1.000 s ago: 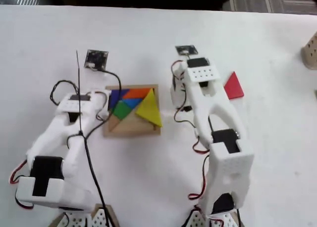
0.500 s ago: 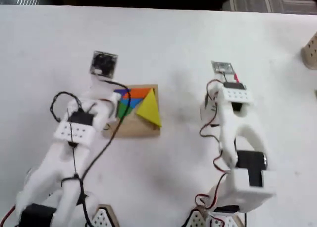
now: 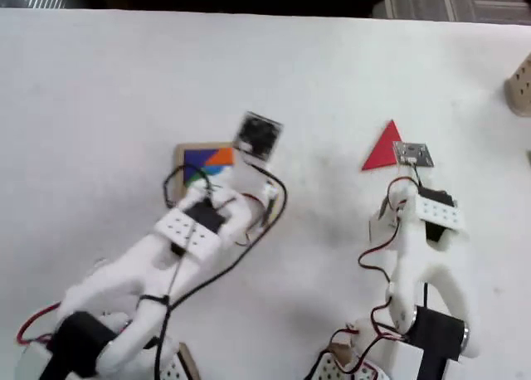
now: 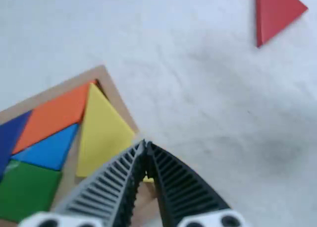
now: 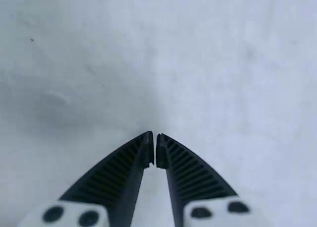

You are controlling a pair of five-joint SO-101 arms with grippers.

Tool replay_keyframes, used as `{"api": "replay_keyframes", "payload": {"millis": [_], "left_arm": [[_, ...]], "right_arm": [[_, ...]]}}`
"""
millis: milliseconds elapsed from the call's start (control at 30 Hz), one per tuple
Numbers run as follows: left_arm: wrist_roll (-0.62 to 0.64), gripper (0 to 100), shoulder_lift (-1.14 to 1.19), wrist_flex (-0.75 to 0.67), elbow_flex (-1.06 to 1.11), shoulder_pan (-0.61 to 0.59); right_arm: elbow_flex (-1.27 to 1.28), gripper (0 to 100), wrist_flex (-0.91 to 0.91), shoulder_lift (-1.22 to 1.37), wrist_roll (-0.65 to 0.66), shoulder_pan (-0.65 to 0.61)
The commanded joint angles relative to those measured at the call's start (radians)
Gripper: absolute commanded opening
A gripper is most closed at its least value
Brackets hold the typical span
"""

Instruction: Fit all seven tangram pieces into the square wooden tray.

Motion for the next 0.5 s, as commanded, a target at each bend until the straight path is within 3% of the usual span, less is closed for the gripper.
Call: {"api": "replay_keyframes", "payload": {"millis": [0, 267, 467], "left_arm": [[-0.072, 2, 0.12, -0.061, -0.043, 0.097], [-0.081, 2, 0.182, -0.077, -0.069, 0.107], [-0.081, 2, 0.182, -0.055, -0.069, 0.03]], "right_arm": [[0.005, 1.8, -0.013, -0.036, 0.043, 0.039], [0.023, 1.8, -0.041, -0.036, 0.054, 0.031], [0.023, 1.8, -0.041, -0.036, 0.054, 0.031]]}}
